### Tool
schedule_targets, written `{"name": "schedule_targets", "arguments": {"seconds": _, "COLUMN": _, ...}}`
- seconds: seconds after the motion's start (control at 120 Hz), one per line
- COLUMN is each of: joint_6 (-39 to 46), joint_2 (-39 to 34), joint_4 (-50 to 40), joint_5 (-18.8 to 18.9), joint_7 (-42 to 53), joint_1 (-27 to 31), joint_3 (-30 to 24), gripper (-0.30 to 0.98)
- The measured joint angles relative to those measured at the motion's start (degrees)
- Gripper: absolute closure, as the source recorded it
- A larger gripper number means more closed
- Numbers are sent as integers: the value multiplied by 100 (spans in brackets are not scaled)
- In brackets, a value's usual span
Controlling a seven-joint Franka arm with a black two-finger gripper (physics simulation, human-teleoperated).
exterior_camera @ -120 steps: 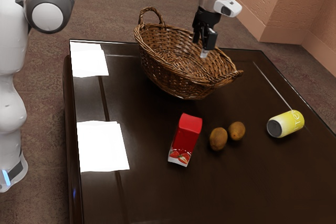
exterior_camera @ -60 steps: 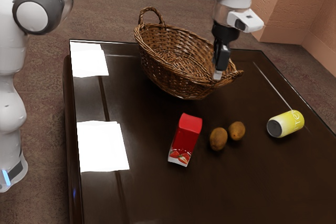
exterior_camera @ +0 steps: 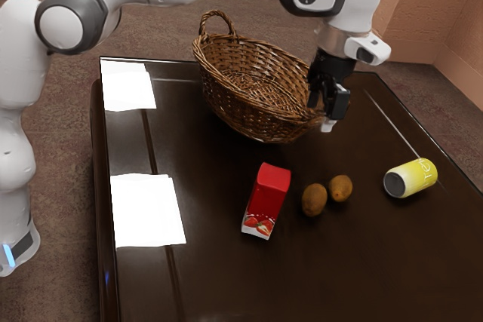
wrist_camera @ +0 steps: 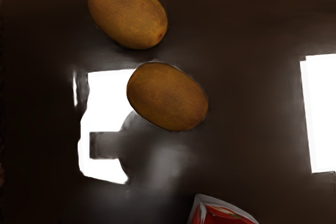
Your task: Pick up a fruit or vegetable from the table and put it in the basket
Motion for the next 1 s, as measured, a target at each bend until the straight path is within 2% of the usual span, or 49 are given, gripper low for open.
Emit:
{"name": "schedule_targets", "arguments": {"seconds": 0.167, "joint_6": 111, "joint_2": 321, "joint_4": -2, "joint_5": 145, "joint_7": -1366, "joint_1": -10, "joint_3": 314, "gripper": 0}}
{"name": "schedule_targets", "arguments": {"seconds": 0.508, "joint_6": 352, "joint_2": 955, "joint_4": 262, "joint_5": 343, "joint_7": -3496, "joint_1": -796, "joint_3": 522, "gripper": 0}}
{"name": "schedule_targets", "arguments": {"seconds": 0.7, "joint_6": 566, "joint_2": 1354, "joint_4": 261, "joint_5": 461, "joint_7": -4376, "joint_1": -971, "joint_3": 530, "gripper": 0}}
{"name": "schedule_targets", "arguments": {"seconds": 1.0, "joint_6": 436, "joint_2": 1356, "joint_4": -253, "joint_5": 537, "joint_7": -5334, "joint_1": -957, "joint_3": 728, "gripper": 0}}
